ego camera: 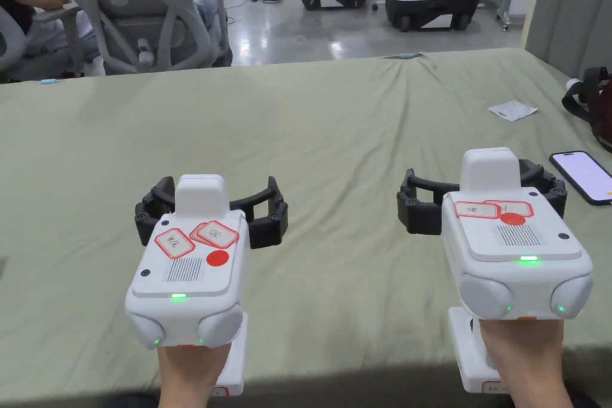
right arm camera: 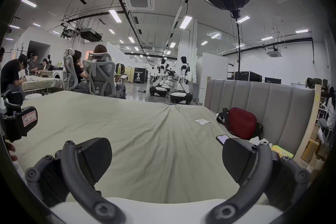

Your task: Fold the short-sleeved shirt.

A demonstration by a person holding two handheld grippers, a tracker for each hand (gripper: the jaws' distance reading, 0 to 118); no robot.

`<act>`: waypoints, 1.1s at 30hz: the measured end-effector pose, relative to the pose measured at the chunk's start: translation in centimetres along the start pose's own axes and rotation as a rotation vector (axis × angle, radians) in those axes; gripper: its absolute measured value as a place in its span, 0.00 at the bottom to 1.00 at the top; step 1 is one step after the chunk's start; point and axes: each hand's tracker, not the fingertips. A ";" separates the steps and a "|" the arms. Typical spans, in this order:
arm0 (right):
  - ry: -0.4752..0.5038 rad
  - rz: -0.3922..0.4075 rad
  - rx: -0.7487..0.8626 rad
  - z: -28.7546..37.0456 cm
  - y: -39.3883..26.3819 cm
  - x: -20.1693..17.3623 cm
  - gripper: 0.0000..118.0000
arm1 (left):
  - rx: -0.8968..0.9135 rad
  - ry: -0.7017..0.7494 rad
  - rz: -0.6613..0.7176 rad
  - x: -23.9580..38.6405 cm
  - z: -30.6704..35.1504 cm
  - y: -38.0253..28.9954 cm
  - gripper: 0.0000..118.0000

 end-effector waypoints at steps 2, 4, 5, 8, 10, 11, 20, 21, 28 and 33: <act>0.002 0.001 -0.003 0.1 0.0 0.0 1.00 | -0.001 0.000 0.000 0.0 0.0 0.0 1.00; 0.001 0.003 -0.003 0.1 0.0 -0.1 1.00 | -0.001 -0.001 0.000 0.1 0.0 0.0 1.00; 0.000 0.004 -0.004 0.1 -0.1 -0.1 1.00 | -0.001 -0.002 0.000 0.0 0.0 0.0 1.00; 0.003 -0.005 -0.005 0.0 -0.1 0.0 1.00 | -0.004 -0.002 -0.002 0.1 0.0 -0.1 1.00; 0.008 -0.009 -0.006 0.0 -0.2 0.1 1.00 | 0.001 0.002 -0.005 0.1 0.1 -0.1 1.00; 0.009 -0.006 -0.005 0.0 -0.2 0.1 1.00 | 0.006 0.005 -0.006 0.1 0.1 -0.1 1.00; 0.009 -0.001 -0.006 -0.1 -0.3 0.1 1.00 | -0.004 -0.001 -0.018 0.1 0.1 -0.2 1.00; 0.010 -0.004 -0.006 -0.2 -0.3 0.1 1.00 | -0.005 0.000 -0.019 0.2 0.1 -0.2 1.00; 0.071 -0.070 -0.014 -0.4 0.1 0.5 1.00 | -0.006 -0.009 -0.031 0.2 -0.2 -0.2 1.00; 0.031 -0.092 -0.043 0.3 0.9 -0.9 1.00 | -0.017 -0.016 -0.025 0.3 -0.3 -0.3 1.00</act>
